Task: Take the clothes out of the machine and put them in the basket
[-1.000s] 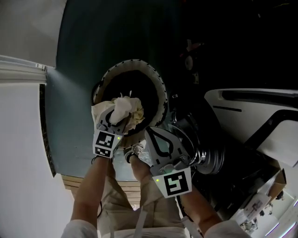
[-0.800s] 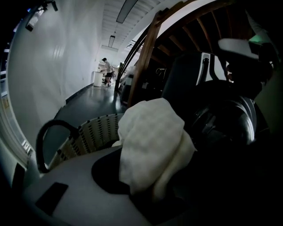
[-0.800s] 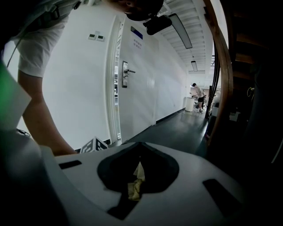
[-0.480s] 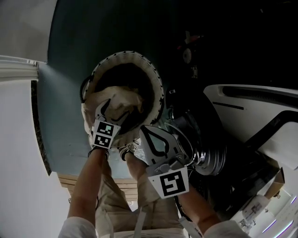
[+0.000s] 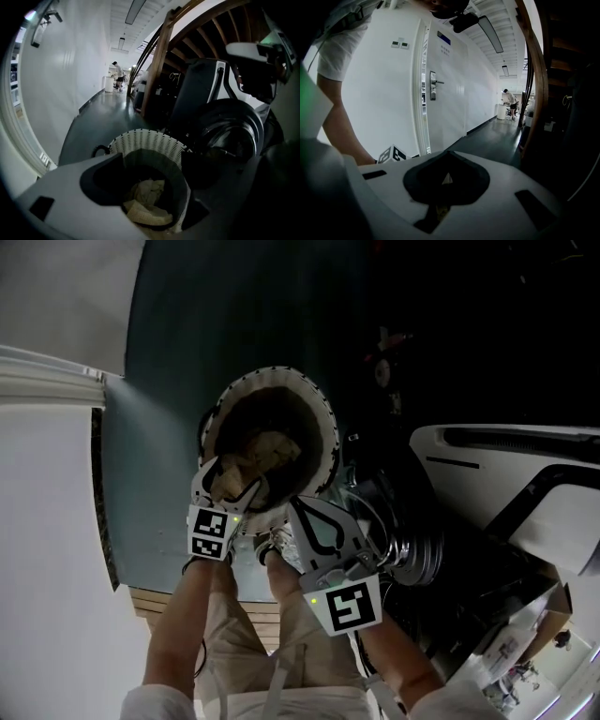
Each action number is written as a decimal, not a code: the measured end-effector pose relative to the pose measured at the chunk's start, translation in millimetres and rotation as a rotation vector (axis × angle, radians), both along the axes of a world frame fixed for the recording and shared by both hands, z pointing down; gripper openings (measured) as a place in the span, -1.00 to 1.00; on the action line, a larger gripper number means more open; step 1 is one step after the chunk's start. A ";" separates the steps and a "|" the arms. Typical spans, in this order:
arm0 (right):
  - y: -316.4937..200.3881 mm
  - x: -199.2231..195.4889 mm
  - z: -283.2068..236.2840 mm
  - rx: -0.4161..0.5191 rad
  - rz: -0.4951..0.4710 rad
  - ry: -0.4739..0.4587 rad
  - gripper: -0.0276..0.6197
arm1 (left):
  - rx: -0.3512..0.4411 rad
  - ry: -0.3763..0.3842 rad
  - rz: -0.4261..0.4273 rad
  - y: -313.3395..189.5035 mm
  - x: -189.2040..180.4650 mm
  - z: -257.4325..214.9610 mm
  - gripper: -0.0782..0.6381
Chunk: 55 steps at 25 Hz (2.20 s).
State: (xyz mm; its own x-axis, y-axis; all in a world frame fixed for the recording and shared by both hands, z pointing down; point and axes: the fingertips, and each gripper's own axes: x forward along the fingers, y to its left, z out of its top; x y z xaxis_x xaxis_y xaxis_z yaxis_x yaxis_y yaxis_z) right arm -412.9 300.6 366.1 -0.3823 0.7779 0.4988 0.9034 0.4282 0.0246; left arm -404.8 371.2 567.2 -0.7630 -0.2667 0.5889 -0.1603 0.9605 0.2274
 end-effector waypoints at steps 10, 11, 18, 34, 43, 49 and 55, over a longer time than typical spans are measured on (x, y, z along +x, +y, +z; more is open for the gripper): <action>26.2 2.1 -120.2 -0.023 -0.020 -0.106 -0.87 | -0.013 -0.227 -0.102 44.0 -5.1 -188.7 -0.68; 28.3 2.2 -133.4 -0.031 -0.018 -0.120 -0.87 | -0.011 -0.245 -0.113 48.6 -5.1 -207.0 -0.71; 35.0 5.9 -228.0 -0.145 0.038 -0.147 -0.87 | 0.015 -0.400 -0.194 79.1 8.7 -348.0 -0.74; 8.5 -1.1 -401.0 -0.310 0.125 -0.297 -0.87 | -0.072 -0.812 -0.245 130.9 62.0 -619.1 -0.74; -14.5 9.9 -439.8 -0.368 0.168 -0.356 -0.87 | -0.111 -0.897 -0.258 130.8 84.0 -662.5 -0.74; -36.8 13.6 -443.3 -0.328 0.176 -0.352 -0.87 | -0.164 -0.875 -0.286 129.0 107.9 -664.9 -0.74; -50.9 1.7 -444.2 -0.311 0.198 -0.371 -0.87 | -0.155 -0.889 -0.301 127.0 109.9 -666.1 -0.74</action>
